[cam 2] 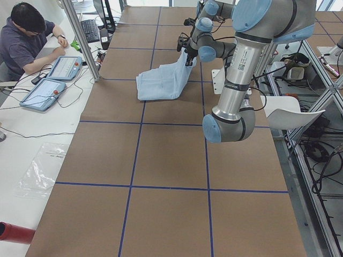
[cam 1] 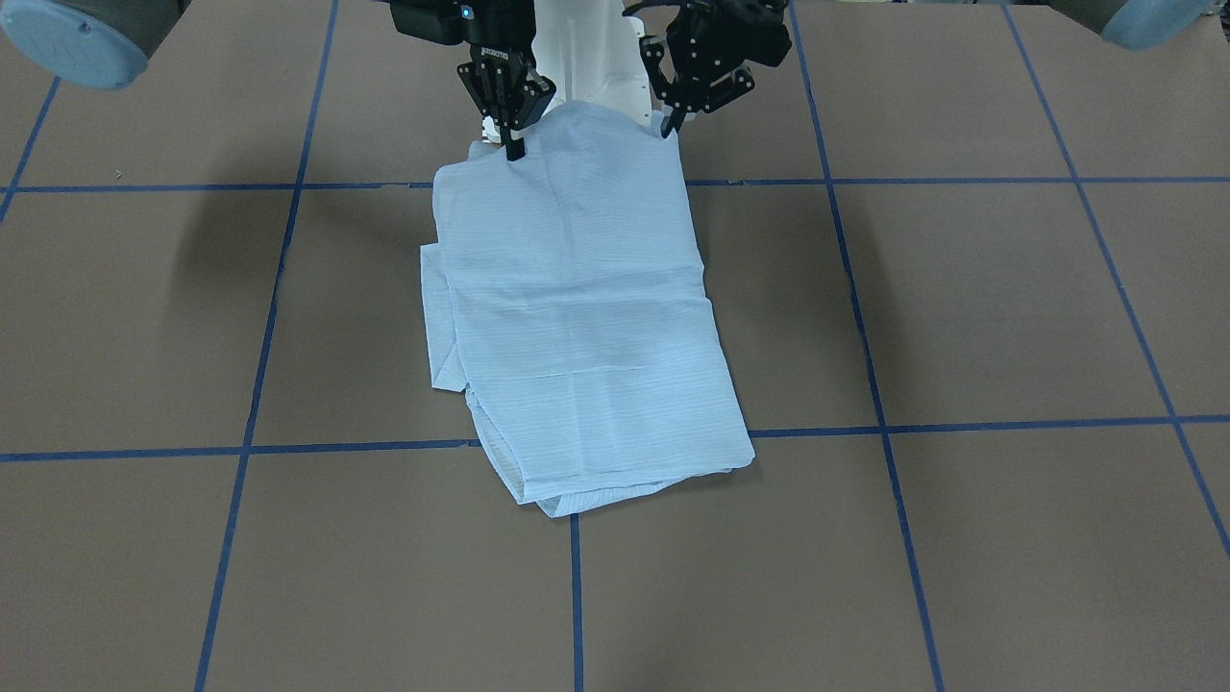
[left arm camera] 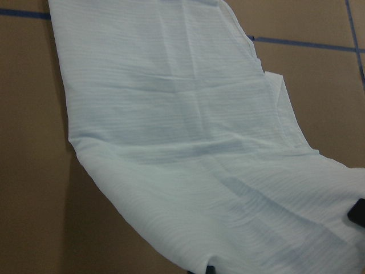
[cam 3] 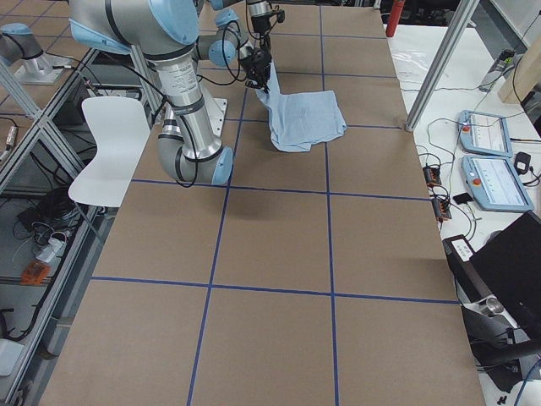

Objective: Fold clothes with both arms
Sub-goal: 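Lift the near edge with both grippers and fold it toward the far edge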

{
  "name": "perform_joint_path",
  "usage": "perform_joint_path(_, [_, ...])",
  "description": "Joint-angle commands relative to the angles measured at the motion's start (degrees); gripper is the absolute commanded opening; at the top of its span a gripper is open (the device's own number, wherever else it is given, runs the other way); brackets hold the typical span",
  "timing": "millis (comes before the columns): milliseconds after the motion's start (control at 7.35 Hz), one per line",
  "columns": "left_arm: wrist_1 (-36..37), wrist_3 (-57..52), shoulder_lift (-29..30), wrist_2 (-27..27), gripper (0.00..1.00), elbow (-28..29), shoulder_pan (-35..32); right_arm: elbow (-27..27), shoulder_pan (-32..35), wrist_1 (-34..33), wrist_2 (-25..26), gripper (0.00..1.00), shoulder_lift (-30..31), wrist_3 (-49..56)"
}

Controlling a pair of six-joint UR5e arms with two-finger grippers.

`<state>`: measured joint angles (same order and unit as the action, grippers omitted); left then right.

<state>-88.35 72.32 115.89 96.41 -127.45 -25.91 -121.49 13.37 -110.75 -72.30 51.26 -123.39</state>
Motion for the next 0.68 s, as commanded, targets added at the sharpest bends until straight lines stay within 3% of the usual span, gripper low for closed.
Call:
perform_joint_path(0, [-0.9,-6.1,4.0,0.1,0.00,10.3,-7.9,10.8,6.4,10.6,0.4,0.00,-2.6,6.4])
perform_joint_path(136, [-2.1,-6.9,5.2,0.0,0.00,14.6,-9.7,18.5,9.2,18.0,0.4,0.00,-4.0,9.0])
perform_joint_path(272, [-5.1,-6.9,6.7,-0.1,0.00,19.4,-10.8,30.2,11.7,24.2,0.4,0.00,-8.8,10.6])
perform_joint_path(408, [-10.0,-6.9,9.2,-0.3,0.00,26.7,-11.3,41.5,13.5,29.6,0.3,0.00,-14.3,11.2])
perform_joint_path(544, [-16.6,-6.9,10.7,-0.4,0.00,33.8,-11.7,49.4,14.6,34.2,0.3,0.00,-17.7,11.6])
